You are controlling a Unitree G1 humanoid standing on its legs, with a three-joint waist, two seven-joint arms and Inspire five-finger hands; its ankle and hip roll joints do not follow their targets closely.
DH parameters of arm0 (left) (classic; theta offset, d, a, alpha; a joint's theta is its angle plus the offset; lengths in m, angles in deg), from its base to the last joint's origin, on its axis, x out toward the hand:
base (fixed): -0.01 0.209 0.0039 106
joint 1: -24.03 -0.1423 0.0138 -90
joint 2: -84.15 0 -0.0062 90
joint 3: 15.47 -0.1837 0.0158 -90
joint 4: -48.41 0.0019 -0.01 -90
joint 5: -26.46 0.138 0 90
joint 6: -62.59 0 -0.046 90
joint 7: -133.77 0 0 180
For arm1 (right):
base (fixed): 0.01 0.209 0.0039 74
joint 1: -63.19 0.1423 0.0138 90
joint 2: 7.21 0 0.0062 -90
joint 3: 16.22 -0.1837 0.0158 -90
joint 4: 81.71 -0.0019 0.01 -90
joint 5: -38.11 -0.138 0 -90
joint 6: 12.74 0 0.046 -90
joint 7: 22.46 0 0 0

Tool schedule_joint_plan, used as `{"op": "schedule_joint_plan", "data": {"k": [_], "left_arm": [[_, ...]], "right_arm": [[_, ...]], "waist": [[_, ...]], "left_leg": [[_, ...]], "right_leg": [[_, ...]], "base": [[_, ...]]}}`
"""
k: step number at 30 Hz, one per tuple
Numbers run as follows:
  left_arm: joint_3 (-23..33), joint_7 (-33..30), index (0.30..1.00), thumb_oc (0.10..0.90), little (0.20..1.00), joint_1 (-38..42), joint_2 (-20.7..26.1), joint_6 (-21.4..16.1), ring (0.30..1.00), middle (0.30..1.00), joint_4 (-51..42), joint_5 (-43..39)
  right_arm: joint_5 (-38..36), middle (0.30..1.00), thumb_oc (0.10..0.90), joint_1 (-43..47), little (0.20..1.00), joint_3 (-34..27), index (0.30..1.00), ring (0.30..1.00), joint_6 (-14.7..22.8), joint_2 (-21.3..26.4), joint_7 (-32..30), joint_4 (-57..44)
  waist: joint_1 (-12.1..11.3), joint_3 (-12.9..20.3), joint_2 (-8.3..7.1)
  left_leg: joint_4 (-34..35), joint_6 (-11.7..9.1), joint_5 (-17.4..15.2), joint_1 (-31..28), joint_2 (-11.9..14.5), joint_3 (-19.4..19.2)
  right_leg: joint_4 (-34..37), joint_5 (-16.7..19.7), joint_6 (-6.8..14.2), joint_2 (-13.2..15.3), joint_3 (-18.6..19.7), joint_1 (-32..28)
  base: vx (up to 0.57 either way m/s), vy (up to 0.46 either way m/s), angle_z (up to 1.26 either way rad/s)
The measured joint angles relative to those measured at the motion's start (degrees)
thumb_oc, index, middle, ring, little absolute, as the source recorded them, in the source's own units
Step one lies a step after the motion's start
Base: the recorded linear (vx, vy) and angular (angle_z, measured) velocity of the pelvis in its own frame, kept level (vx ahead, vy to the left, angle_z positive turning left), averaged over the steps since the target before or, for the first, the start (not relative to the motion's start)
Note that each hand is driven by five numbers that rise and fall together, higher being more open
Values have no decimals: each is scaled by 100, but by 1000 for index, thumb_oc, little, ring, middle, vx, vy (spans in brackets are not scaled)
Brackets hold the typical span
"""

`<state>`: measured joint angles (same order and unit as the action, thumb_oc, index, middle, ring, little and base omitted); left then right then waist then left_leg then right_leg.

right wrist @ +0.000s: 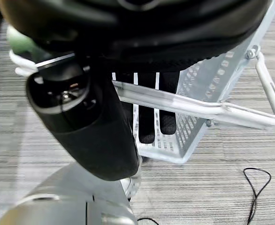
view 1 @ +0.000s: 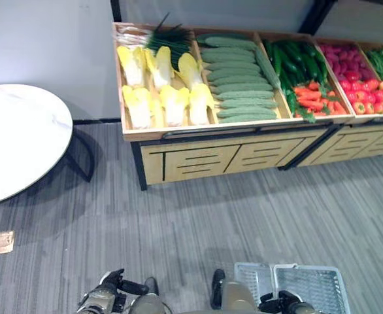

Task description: Get the vegetables into the basket

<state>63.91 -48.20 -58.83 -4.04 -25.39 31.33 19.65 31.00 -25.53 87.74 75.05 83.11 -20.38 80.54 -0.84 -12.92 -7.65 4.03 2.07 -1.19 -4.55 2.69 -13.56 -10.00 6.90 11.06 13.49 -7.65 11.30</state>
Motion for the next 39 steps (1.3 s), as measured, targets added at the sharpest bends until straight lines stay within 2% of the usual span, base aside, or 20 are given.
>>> {"op": "schedule_joint_plan", "data": {"k": [1,2,3,4,5,6,8,10,13,16,19,20,22,23,26,29,30,33,36,39], "left_arm": [[-12,-22,1000,900,1000,49,-51,15,1000,1000,35,4],[4,-33,1000,900,1000,93,12,23,1000,1000,163,7],[8,-38,1000,900,1000,89,21,25,1000,1000,187,7],[4,-37,1000,900,1000,68,56,15,1000,1000,245,7],[-2,-41,1000,900,1000,22,-70,-7,1000,1000,157,7],[5,-36,1000,900,1000,-39,-168,-23,1000,1000,101,8],[34,-38,1000,900,1000,-62,-312,-30,1000,1000,103,1],[17,-31,1000,900,1000,-13,-358,-31,1000,1000,106,5],[10,-20,1000,900,1000,55,-371,-84,1000,1000,99,3],[6,-19,1000,900,1000,99,-365,-95,1000,1000,122,3],[26,-18,1000,900,1000,130,-358,-97,1000,1000,89,-136],[0,-14,1000,900,1000,146,-361,-100,1000,1000,2,-150],[-95,14,1000,900,1000,127,-366,-90,1000,1000,-54,-121],[-149,28,1000,900,1000,147,-401,-76,1000,1000,-46,-94],[-225,67,1000,900,1000,49,-434,-28,1000,1000,-90,-127],[-240,76,1000,900,1000,41,-421,-37,1000,1000,-101,-74],[-241,75,1000,900,1000,40,-411,-31,1000,1000,-105,-47],[-210,24,1000,900,1000,-86,-220,-44,1000,1000,-104,-41],[-163,-45,1000,900,1000,-97,-92,-55,1000,1000,-117,-49],[-167,-93,1000,900,1000,-91,36,-9,1000,1000,-488,-113]], "right_arm": [[-2,300,400,24,300,3,300,300,2,-8,-4,-31],[-5,300,400,29,300,0,300,300,9,-28,-5,-78],[-6,300,400,-40,300,1,300,300,6,-57,-3,-75],[-6,300,400,-220,300,-4,300,300,8,-124,-2,-70],[-3,300,400,-231,300,-7,300,300,-6,-75,-34,24],[1,300,400,-139,300,-6,300,300,-16,19,-34,30],[0,300,400,-40,300,0,300,300,-14,154,-23,-25],[-1,300,400,78,300,1,300,300,-9,250,-23,-82],[-1,300,400,90,300,2,300,300,16,268,-56,-127],[2,300,400,180,300,5,300,300,115,248,-37,-216],[1,300,400,255,300,17,300,300,115,268,-15,-176],[1,300,400,266,300,49,300,300,115,308,-8,-153],[0,300,400,272,300,44,300,300,124,351,-10,-105],[2,300,400,275,300,40,300,300,124,401,-16,-79],[8,300,400,281,300,51,300,300,126,420,-15,-78],[52,300,400,117,300,41,300,300,124,266,-25,-75],[54,300,400,66,300,42,300,300,123,240,-41,-84],[54,300,400,-81,300,51,300,300,39,115,-56,-52],[54,300,400,-57,300,53,300,300,4,69,-55,-3],[56,300,400,81,300,65,300,300,4,36,-72,-15]], "waist": [[84,-33,51],[194,-36,4],[207,-32,-38],[257,7,-218],[264,-56,-52],[231,-57,145],[203,-38,258],[249,-44,307],[261,-13,311],[211,34,343],[153,42,350],[159,23,319],[180,58,356],[226,90,445],[225,139,543],[247,254,290],[245,260,276],[242,283,226],[188,251,170],[157,166,36]], "left_leg": [[19,-12,-11,-24,75,234],[22,-107,20,-74,137,373],[47,-267,-81,-201,109,568],[75,-500,-144,-365,57,742],[-8,-622,-152,-471,272,758],[-66,-633,-118,-459,424,747],[-243,-721,-37,-389,531,796],[-319,-875,76,-396,564,810],[-517,-890,76,-407,613,998],[-1060,-960,115,5,649,1236],[-1954,-1341,331,660,642,1479],[-2085,-1430,336,812,655,1429],[-1239,-1334,309,629,808,896],[-504,-1334,375,554,906,640],[-245,-1057,580,506,759,765],[144,-946,647,275,447,530],[120,-791,795,285,379,523],[127,-669,715,312,159,487],[111,-673,730,327,114,439],[110,-663,717,298,115,370]], "right_leg": [[682,17,-18,-197,163,-10],[1356,235,-37,-342,215,-96],[1535,217,-17,-337,271,-203],[1498,15,-73,-308,365,-475],[1228,332,-225,-497,337,-513],[1213,285,-326,-655,313,-567],[1297,425,-600,-766,265,-670],[1306,371,-658,-788,180,-788],[1303,197,-668,-805,-81,-1069],[1288,-5,-628,-811,-294,-1134],[1242,-47,-813,-726,-591,-1157],[1250,-61,-871,-712,-706,-1174],[1370,-166,-888,-725,-813,-1286],[1415,-189,-889,-842,-842,-1289],[1377,-174,-856,-991,-675,-1221],[1287,-124,-655,-730,-387,-1096],[1274,-73,-569,-669,-328,-1096],[1207,-47,-503,-490,-254,-996],[1204,-35,-493,-452,-210,-951],[1206,-35,-492,-461,-155,-938]], "base": [[335,-89,71],[233,-66,85],[285,-78,118],[175,-96,115],[173,-95,90],[167,-121,33],[158,-134,-2],[184,-163,21],[125,-170,49],[22,-135,52],[8,-26,54],[88,65,49],[109,62,37],[57,54,8],[52,98,-33],[47,139,-32],[15,99,-21],[-11,106,-5],[3,44,-8],[-10,24,-10]]}}
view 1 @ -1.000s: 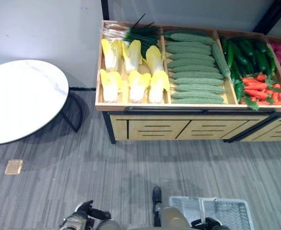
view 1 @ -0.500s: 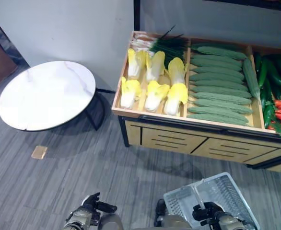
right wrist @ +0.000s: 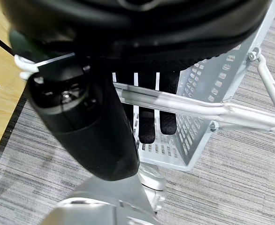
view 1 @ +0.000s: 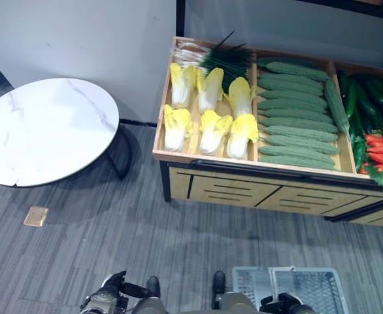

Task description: Get the vegetables into the basket

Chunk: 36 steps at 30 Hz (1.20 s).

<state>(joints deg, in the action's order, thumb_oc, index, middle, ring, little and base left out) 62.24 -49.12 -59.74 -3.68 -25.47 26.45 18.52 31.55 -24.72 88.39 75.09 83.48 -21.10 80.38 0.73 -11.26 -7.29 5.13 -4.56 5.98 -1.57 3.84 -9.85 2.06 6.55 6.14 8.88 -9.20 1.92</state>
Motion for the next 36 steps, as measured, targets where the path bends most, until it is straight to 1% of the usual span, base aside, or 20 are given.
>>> {"op": "schedule_joint_plan", "data": {"k": [1,2,4,6,7,9,11,13,14,15,16,18,22,24,26,28,30,32,34,36], "left_arm": [[-6,-5,1000,900,1000,-42,53,14,1000,1000,-345,-47],[-10,9,1000,900,1000,-90,82,-114,1000,1000,-747,-163],[-10,15,1000,900,1000,-251,138,-87,1000,1000,-1563,-291],[31,43,1000,900,1000,-432,182,-264,1000,1000,-2207,-472],[87,45,1000,900,1000,-542,180,-262,1000,1000,-2509,-583],[133,65,1000,900,1000,-623,176,-336,1000,1000,-2751,-786],[252,70,1000,900,1000,-861,215,-221,1000,1000,-3249,-939],[411,81,1000,900,1000,-1451,343,-104,1000,1000,-4585,-1102],[485,103,1000,900,1000,-1632,417,-155,1000,1000,-5199,-1139],[554,150,1000,900,1000,-1588,459,-257,1000,1000,-5401,-1138],[628,146,1000,900,1000,-1474,542,-258,1000,1000,-5513,-1138],[760,113,1000,900,1000,-1327,654,-248,1000,1000,-5638,-1136],[1026,-54,1000,900,1000,-1029,824,-264,1000,1000,-6206,-1130],[1085,-168,1000,900,1000,-817,874,-373,1000,1000,-6332,-1121],[1058,-262,1000,900,1000,-412,918,-370,1000,1000,-6332,-1081],[1006,-447,1000,900,1000,65,1018,-399,1000,1000,-6228,-956],[917,-567,1000,900,1000,378,1036,-404,1000,1000,-6069,-791],[798,-700,1000,900,1000,634,1096,-415,1000,1000,-5819,-758],[609,-804,1000,900,1000,866,1259,-414,1000,1000,-5474,-557],[561,-862,1000,900,1000,1040,1333,-417,1000,1000,-5167,-412]], "right_arm": [[0,300,400,20,300,1,300,300,0,0,-6,-43],[1,300,400,17,300,0,300,300,29,2,-28,-73],[10,300,400,29,300,-23,300,300,49,35,-49,-219],[34,300,400,32,300,-62,300,300,99,67,-45,-327],[132,300,400,13,300,-66,300,300,103,86,-23,-357],[171,300,400,-25,300,-75,300,300,131,105,-6,-415],[171,300,400,-62,300,-93,300,300,124,123,24,-507],[182,300,400,-219,300,-279,300,300,125,120,72,-566],[184,300,400,-313,300,-427,300,300,128,125,78,-562],[193,300,400,-344,300,-455,300,300,118,168,74,-512],[208,300,400,-341,300,-523,300,300,118,204,70,-493],[222,300,400,-343,300,-521,300,300,119,271,71,-492],[237,300,400,-520,300,-492,300,300,123,381,69,-499],[240,300,400,-512,300,-421,300,300,123,383,78,-506],[252,300,400,-534,300,-319,300,300,124,383,69,-490],[355,300,400,-487,300,-245,300,300,128,390,63,-494],[400,300,400,-476,300,-235,300,300,124,401,56,-486],[439,300,400,-472,300,-144,300,300,125,432,42,-489],[445,300,400,-414,300,-69,300,300,124,485,25,-468],[454,300,400,-321,300,-50,300,300,123,503,0,-450]], "waist": [[-28,-38,-37],[-98,-50,-64],[-112,-53,-67],[-134,-71,-49],[-131,-71,-48],[-134,-69,-22],[-138,-64,10],[-141,-65,35],[-173,-60,80],[-185,-1,174],[-147,66,264],[-95,159,376],[-26,358,543],[9,436,581],[65,454,606],[202,507,645],[221,526,675],[368,583,758],[377,601,817],[455,594,854]], "left_leg": [[0,-1,0,-1,5,-7],[1,-2,-1,-11,9,-14],[1,-5,-4,-52,5,-29],[3,-13,-17,-99,13,-22],[3,-13,-17,-139,14,-22],[3,-21,-26,-211,19,-18],[2,-22,-27,-261,23,-11],[1,-24,-33,-352,28,5],[1,-23,-34,-397,25,37],[2,-20,-44,-416,17,55],[6,-21,-51,-424,15,52],[32,-57,-78,-436,29,46],[31,-76,-78,-462,93,-26],[32,-94,-73,-446,123,-75],[28,-106,-61,-441,152,-109],[28,-116,-56,-415,181,-164],[31,-118,-54,-390,189,-203],[3,-124,-47,-387,208,-294],[3,-124,-47,-344,217,-394],[3,-127,-43,-285,229,-453]], "right_leg": [[0,3,4,-4,10,4],[-1,4,9,-6,23,0],[30,16,29,-3,40,-46],[64,16,41,6,30,-115],[109,29,53,5,26,-176],[137,25,56,2,17,-263],[223,45,54,3,-1,-358],[287,53,52,-6,-37,-495],[287,49,51,-5,-58,-558],[287,46,54,-3,-57,-581],[288,45,56,1,-45,-586],[289,44,62,-7,-25,-586],[307,16,96,-73,58,-545],[300,23,88,-110,125,-501],[322,48,53,-144,161,-472],[322,53,47,-177,219,-415],[319,71,26,-191,258,-362],[321,96,-9,-222,342,-296],[321,136,-43,-235,439,-197],[317,171,-57,-249,489,-114]], "base": [[9,21,-6],[10,17,-5],[8,10,-2],[22,4,1],[0,0,0],[43,-1,1],[76,-17,2],[57,-21,8],[34,-26,10],[29,-33,5],[25,-42,-1],[23,-36,-6],[30,-43,-10],[17,-35,-16],[7,-44,-11],[2,-37,-16],[6,-28,-13],[-33,-38,-21],[-25,-41,-26],[-38,-35,-19]]}}
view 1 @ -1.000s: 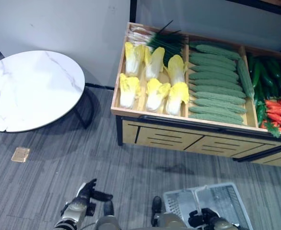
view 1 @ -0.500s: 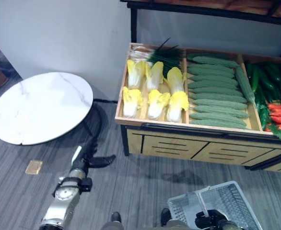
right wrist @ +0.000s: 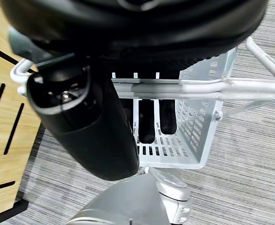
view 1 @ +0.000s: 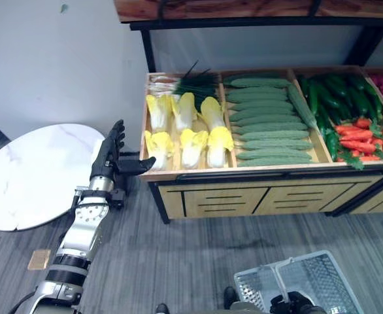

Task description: Get the vegetables into the basket

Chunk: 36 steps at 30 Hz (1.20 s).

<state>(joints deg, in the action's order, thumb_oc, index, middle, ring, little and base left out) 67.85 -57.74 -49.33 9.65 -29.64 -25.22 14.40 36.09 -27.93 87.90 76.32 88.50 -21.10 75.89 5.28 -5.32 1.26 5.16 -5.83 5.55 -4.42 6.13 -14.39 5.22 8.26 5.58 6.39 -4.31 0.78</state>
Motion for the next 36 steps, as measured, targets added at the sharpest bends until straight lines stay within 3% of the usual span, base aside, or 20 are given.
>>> {"op": "schedule_joint_plan", "data": {"k": [9,17,26,36], "left_arm": [[-560,-410,1000,900,1000,942,120,196,1000,1000,1608,524],[-1074,-587,1000,900,1000,2147,693,320,1000,1000,3013,450],[-1266,-592,1000,900,1000,2770,775,311,1000,1000,3301,243],[-1554,-593,1000,900,1000,3047,700,290,1000,1000,3302,241]], "right_arm": [[-10,300,400,113,300,155,300,300,1,57,-149,46],[-83,300,400,428,300,346,300,300,63,73,-183,25],[-133,300,400,774,300,551,300,300,140,18,-208,-2],[-131,300,400,783,300,654,300,300,170,-7,-266,-53]], "waist": [[106,-31,77],[179,-297,53],[323,-582,-55],[379,-673,-42]], "left_leg": [[-1,-68,89,361,127,-52],[-1,-138,219,897,203,-67],[-1,-139,233,1061,246,-269],[-2,-145,230,963,268,-329]], "right_leg": [[3,80,-67,-134,46,407],[-25,163,-93,-213,71,968],[-28,253,-165,-303,224,1239],[-26,235,-141,-344,300,1205]], "base": [[-30,-41,-4],[-31,-23,-3],[1,-12,-11],[-2,-3,-6]]}}
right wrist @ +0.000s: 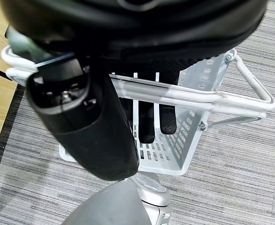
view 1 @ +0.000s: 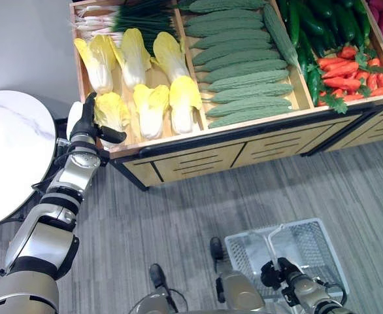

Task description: Get the vegetables into the basket

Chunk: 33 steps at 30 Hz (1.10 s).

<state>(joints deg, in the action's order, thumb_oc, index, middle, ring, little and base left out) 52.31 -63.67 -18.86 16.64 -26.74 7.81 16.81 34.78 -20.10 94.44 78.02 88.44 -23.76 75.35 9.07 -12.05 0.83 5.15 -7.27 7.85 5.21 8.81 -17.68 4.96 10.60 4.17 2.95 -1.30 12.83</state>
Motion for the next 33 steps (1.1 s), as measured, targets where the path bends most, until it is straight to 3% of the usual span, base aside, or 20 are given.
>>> {"op": "schedule_joint_plan", "data": {"k": [7,19,20,21,33], "left_arm": [[-102,8,1000,900,1000,283,-51,-22,1000,1000,595,-46],[-186,-108,1000,900,1000,743,-90,17,1000,1000,1408,82],[-186,-112,569,592,569,789,-121,30,569,569,1470,89],[-186,-129,300,400,300,815,-145,44,300,300,1502,106],[10,-113,300,400,300,1156,-149,195,300,300,1805,355]], "right_arm": [[-19,300,400,37,300,-2,300,300,58,11,-19,-59],[-209,300,400,179,300,18,300,300,72,9,-128,-64],[-211,300,400,180,300,18,300,300,72,8,-133,-63],[-212,300,400,181,300,22,300,300,74,8,-138,-65],[-216,300,400,248,300,280,300,300,53,-40,-164,-101]], "waist": [[120,-48,75],[96,-81,118],[96,-82,120],[99,-83,120],[122,-88,94]], "left_leg": [[-1,-19,16,215,2,-80],[-1,-45,34,465,71,-233],[-1,-45,34,466,73,-235],[-1,-45,34,466,73,-241],[-1,-45,34,451,106,-256]], "right_leg": [[-2,86,-66,-14,85,269],[-2,101,-39,-109,228,607],[-2,100,-37,-110,230,609],[-2,99,-36,-111,234,612],[-7,142,-94,-148,240,595]], "base": [[-14,-18,-7],[8,-32,-7],[26,-21,-3],[0,0,0],[6,-27,0]]}}
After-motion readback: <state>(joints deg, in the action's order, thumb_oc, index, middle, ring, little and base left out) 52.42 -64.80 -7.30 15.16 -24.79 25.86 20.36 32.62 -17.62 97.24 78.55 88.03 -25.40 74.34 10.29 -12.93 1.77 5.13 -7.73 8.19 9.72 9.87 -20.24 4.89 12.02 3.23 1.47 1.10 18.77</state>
